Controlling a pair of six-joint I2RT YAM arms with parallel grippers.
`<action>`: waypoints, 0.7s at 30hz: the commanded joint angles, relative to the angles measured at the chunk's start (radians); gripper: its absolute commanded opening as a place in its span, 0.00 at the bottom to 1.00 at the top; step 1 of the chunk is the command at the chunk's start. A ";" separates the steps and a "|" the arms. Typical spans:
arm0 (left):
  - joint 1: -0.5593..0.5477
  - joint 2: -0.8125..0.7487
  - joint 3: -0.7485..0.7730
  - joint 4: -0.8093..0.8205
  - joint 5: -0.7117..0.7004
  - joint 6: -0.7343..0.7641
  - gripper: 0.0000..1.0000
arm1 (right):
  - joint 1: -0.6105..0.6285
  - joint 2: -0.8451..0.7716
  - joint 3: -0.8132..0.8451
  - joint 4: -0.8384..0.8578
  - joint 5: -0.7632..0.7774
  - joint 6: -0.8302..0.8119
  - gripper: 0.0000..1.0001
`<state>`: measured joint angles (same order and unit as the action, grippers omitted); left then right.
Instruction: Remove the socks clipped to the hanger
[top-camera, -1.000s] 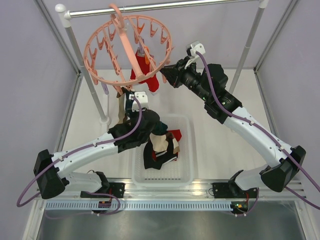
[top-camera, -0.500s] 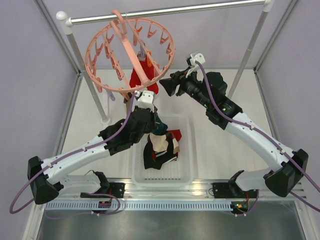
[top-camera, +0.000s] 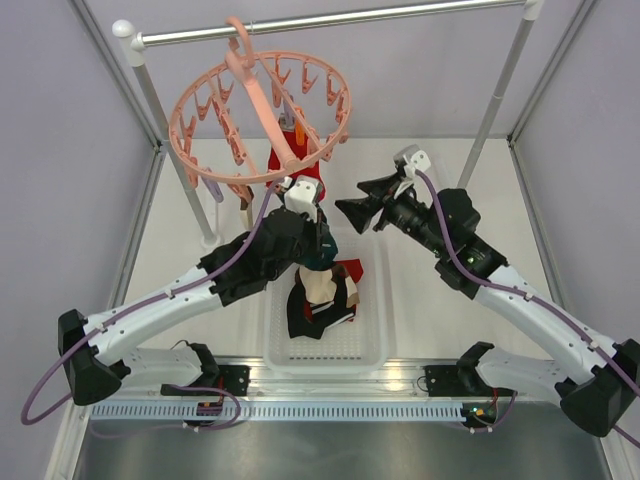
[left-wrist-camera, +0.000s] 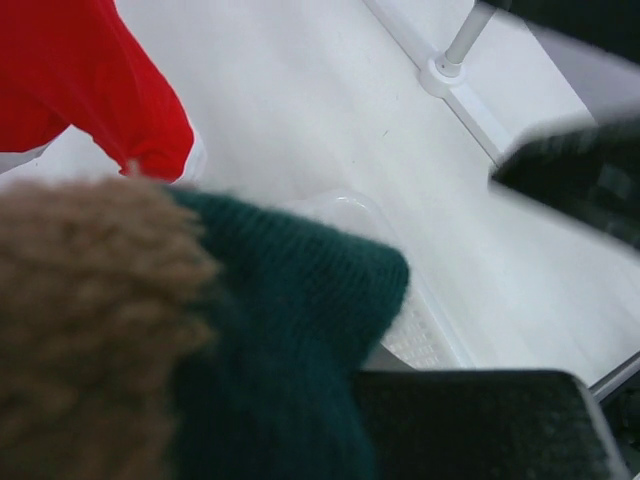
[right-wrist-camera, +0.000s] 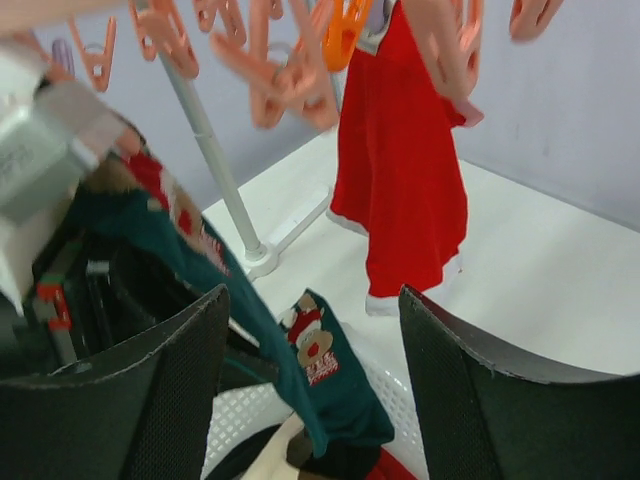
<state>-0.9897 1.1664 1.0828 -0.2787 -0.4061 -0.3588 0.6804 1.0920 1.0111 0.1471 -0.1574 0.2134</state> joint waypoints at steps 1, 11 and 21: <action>0.005 0.006 0.057 0.016 0.035 0.011 0.02 | -0.002 -0.056 -0.127 0.130 -0.112 -0.006 0.72; 0.023 0.021 0.083 0.013 0.081 -0.017 0.02 | 0.001 -0.009 -0.279 0.275 -0.221 0.014 0.72; 0.040 0.021 0.091 0.012 0.135 -0.042 0.02 | 0.068 0.135 -0.253 0.327 -0.142 -0.020 0.70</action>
<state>-0.9592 1.1915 1.1206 -0.2897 -0.3058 -0.3679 0.7376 1.2064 0.7315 0.3901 -0.3229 0.2134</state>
